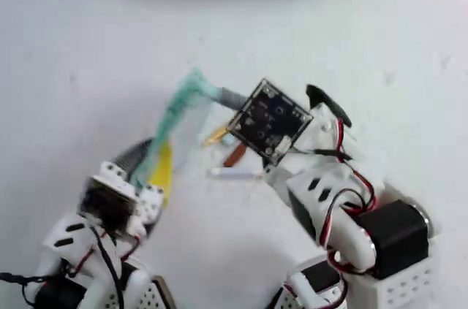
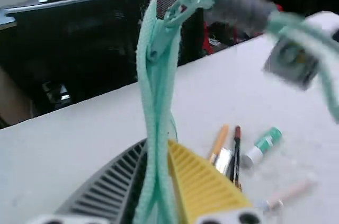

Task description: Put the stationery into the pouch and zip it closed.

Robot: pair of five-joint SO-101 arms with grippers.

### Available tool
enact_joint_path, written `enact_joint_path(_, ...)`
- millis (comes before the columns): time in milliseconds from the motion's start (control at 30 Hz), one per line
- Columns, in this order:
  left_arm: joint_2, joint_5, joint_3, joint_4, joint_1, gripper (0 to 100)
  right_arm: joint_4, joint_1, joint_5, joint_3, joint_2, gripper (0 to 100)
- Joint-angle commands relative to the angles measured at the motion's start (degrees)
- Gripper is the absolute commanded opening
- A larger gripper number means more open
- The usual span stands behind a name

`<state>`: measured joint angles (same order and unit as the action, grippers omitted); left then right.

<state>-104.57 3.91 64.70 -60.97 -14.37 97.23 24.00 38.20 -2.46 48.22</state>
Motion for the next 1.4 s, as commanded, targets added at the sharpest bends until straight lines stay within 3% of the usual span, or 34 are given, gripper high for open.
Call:
enact_joint_path(0,-0.3,-4.7,0.0,5.9,6.7,2,1.6,-0.7,6.9,-6.2,2.7,28.9)
enact_joint_path(233,-0.3,-5.9,0.1,6.2,9.8,2,1.6,-1.2,12.0,-15.2,5.5,28.7)
enact_joint_path(333,-0.3,-3.7,-0.7,2.7,9.7,2,0.0,-1.3,12.0,-15.6,5.2,28.5)
enact_joint_path(533,-0.3,-0.6,-0.9,-4.0,9.7,2,-5.6,-2.3,12.3,-21.6,-1.7,17.3)
enact_joint_path(667,-0.2,4.0,0.3,-6.9,3.6,2,-6.5,-2.5,13.0,-22.4,-11.5,20.7)
enact_joint_path(800,-0.2,5.1,3.2,-5.5,0.3,2,-10.1,-3.0,20.7,-22.9,-18.3,20.0)
enact_joint_path(967,-0.2,0.6,2.7,0.1,8.6,3,-16.0,-7.8,25.1,-23.6,-24.0,19.4)
enact_joint_path(1133,-0.2,-5.5,1.5,2.8,12.3,17,-25.4,-10.0,30.3,-30.3,-30.4,19.4)
enact_joint_path(1267,-0.2,-1.5,-5.7,0.0,9.5,6,-31.5,-9.1,31.0,-34.5,-34.0,19.4)
enact_joint_path(1367,0.2,-1.5,-7.4,-0.6,6.5,6,-33.4,-7.6,31.0,-35.2,-36.1,19.5)
